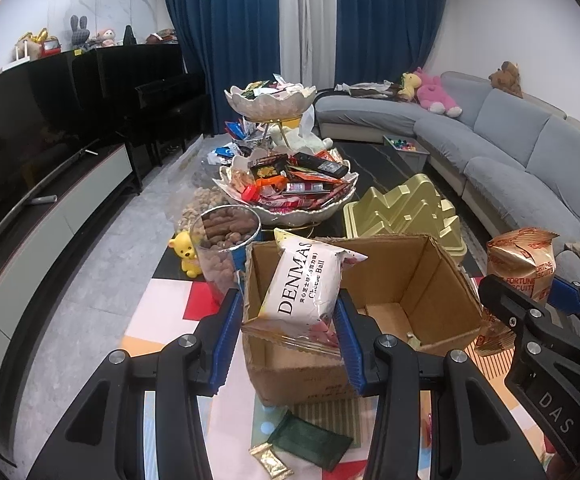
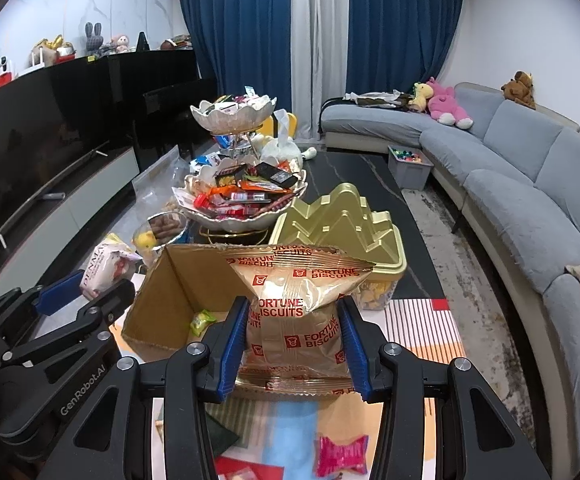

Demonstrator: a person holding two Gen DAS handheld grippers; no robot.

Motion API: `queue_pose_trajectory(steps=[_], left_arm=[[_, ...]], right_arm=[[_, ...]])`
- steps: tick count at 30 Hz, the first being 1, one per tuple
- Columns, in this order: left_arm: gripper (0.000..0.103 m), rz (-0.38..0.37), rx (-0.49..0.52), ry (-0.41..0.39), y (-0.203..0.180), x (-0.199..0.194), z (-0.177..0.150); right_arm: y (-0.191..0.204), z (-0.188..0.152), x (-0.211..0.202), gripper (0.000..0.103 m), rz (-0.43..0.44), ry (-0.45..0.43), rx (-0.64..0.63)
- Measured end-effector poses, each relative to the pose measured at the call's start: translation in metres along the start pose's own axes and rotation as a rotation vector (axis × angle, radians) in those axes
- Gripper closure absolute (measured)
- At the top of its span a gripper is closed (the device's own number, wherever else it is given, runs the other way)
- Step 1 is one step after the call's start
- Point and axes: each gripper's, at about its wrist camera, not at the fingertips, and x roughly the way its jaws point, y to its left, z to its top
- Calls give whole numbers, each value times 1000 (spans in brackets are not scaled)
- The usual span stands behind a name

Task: Organize snacks
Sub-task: 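Carry the DENMA pack and gold biscuit bag with both tools over the box, then open both tools to drop the DENMA pack and biscuit bag into the box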

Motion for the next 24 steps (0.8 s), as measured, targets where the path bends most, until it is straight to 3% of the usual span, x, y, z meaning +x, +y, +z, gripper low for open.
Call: queue_pose_trajectory(steps=[24], left_arm=[[57, -37, 0, 60, 0, 48, -1]], right_arm=[[0, 13, 54, 57, 17, 64, -1]])
